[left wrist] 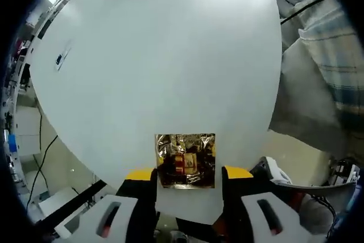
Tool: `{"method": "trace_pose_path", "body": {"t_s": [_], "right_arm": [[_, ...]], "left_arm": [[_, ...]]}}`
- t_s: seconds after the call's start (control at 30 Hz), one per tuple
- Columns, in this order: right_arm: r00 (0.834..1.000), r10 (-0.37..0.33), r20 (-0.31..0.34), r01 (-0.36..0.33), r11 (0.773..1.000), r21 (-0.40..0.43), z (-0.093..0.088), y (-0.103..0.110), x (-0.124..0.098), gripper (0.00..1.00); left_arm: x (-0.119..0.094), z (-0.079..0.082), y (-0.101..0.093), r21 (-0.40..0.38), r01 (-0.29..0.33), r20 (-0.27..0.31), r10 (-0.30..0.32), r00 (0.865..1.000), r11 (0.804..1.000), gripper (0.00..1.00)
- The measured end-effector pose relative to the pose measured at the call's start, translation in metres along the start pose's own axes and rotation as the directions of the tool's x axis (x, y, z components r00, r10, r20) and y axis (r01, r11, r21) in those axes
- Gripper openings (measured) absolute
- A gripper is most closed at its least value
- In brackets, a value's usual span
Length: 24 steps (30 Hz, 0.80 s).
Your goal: Arrange the skincare products in the storage area until every visible bottle or jar stands upright without overlapping.
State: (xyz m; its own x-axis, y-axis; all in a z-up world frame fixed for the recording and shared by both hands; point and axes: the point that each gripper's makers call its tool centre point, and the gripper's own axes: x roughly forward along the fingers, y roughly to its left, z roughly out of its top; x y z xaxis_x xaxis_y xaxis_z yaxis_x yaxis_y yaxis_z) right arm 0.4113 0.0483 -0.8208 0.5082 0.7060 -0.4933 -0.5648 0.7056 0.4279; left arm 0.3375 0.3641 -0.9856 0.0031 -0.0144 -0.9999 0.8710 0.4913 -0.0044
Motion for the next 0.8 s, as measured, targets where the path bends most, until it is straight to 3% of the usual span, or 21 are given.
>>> {"method": "trace_pose_path", "body": {"t_s": [0.07, 0.27, 0.53, 0.63, 0.67, 0.7, 0.73, 0.77, 0.8], "right_arm": [[1.0, 0.001, -0.003, -0.001, 1.0, -0.006, -0.002, 0.0, 0.001, 0.83], [1.0, 0.012, -0.028, -0.012, 1.0, 0.0, -0.012, 0.002, 0.007, 0.83], [0.998, 0.041, -0.047, -0.042, 0.999, -0.019, -0.007, 0.009, 0.02, 0.82], [0.999, 0.038, -0.024, -0.038, 0.999, -0.006, 0.001, 0.006, 0.021, 0.82], [0.999, 0.037, -0.021, -0.037, 0.999, -0.003, 0.003, 0.004, 0.023, 0.82], [0.999, 0.036, -0.022, -0.037, 0.999, -0.003, 0.003, 0.004, 0.023, 0.82], [0.999, 0.036, -0.026, -0.036, 0.999, -0.007, 0.003, 0.004, 0.024, 0.82], [0.999, 0.034, -0.03, -0.035, 0.999, -0.013, 0.003, 0.003, 0.024, 0.82], [0.999, 0.033, -0.033, -0.034, 0.999, -0.014, 0.002, 0.003, 0.024, 0.82]], "left_arm": [[0.0, -0.001, -0.001, -0.004, 0.001, 0.023, -0.001, 1.0, 1.0, 0.4], [0.001, -0.001, 0.001, -0.017, 0.004, 0.07, -0.003, 0.998, 1.0, 0.38], [0.002, 0.001, 0.001, -0.038, 0.001, 0.064, 0.002, 0.998, 0.999, 0.36], [0.002, 0.0, 0.001, -0.041, 0.0, 0.07, 0.003, 0.998, 0.999, 0.34], [0.002, 0.0, -0.001, -0.04, 0.002, 0.073, 0.001, 0.997, 0.999, 0.23], [0.002, 0.003, -0.003, -0.047, 0.012, 0.098, -0.007, 0.995, 0.999, 0.02], [0.004, 0.005, -0.001, 0.006, -0.027, 0.109, 0.026, 0.994, 1.0, 0.01], [0.004, 0.004, -0.006, -0.057, -0.027, 0.105, 0.033, 0.994, 0.998, 0.01], [0.004, 0.004, -0.008, -0.051, -0.031, 0.1, 0.036, 0.994, 0.998, 0.01]]}}
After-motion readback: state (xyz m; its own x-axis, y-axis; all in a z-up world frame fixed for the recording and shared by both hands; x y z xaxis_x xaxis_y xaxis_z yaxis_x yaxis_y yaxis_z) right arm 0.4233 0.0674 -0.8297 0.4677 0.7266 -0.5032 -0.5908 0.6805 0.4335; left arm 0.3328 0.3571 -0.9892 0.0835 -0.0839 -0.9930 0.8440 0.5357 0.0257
